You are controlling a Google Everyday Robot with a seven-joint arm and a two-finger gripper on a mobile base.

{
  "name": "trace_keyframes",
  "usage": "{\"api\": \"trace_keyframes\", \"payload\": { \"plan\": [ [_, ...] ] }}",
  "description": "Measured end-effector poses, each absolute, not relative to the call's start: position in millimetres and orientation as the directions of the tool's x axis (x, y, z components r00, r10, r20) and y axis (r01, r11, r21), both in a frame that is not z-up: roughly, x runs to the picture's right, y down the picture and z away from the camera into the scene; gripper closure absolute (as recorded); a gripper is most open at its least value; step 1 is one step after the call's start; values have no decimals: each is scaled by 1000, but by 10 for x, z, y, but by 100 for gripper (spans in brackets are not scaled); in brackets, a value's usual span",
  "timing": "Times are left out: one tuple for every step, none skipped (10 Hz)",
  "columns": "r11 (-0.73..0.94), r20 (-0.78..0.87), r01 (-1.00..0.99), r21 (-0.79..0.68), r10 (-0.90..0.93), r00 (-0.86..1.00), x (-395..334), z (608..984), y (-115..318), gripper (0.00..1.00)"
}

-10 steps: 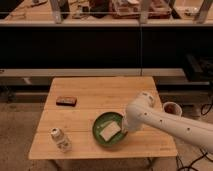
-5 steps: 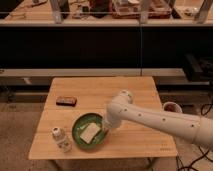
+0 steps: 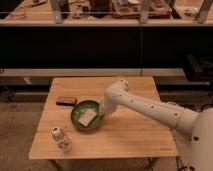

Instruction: Drag the ceramic bowl in a circle

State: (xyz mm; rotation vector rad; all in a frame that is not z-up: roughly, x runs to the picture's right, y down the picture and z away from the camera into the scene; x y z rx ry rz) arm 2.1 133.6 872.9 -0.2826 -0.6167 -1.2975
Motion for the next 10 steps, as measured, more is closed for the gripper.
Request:
{"api": "trace_keyframes", "payload": {
  "plan": [
    [294,574,949,115,-799,179,174,8851,1270,100],
    [311,571,946,94,-795,205,302,8900,1237,100],
    [331,564,942,52,-788,246,528,8909,1221,100],
    [344,551,939,3,-784,286,777,8849,1239,100],
    [350,542,936,-30,-781,309,940,8753,1274,100],
    [355,534,933,-61,-778,331,1091,8614,1341,100],
    [348,536,932,-98,-771,344,1244,8418,1488,100],
    [338,544,934,-113,-766,343,1289,8292,1601,100],
    [325,557,938,-118,-760,333,1282,8153,1735,100],
    [321,572,940,-118,-752,328,1254,8072,1829,100]
  ]
}}
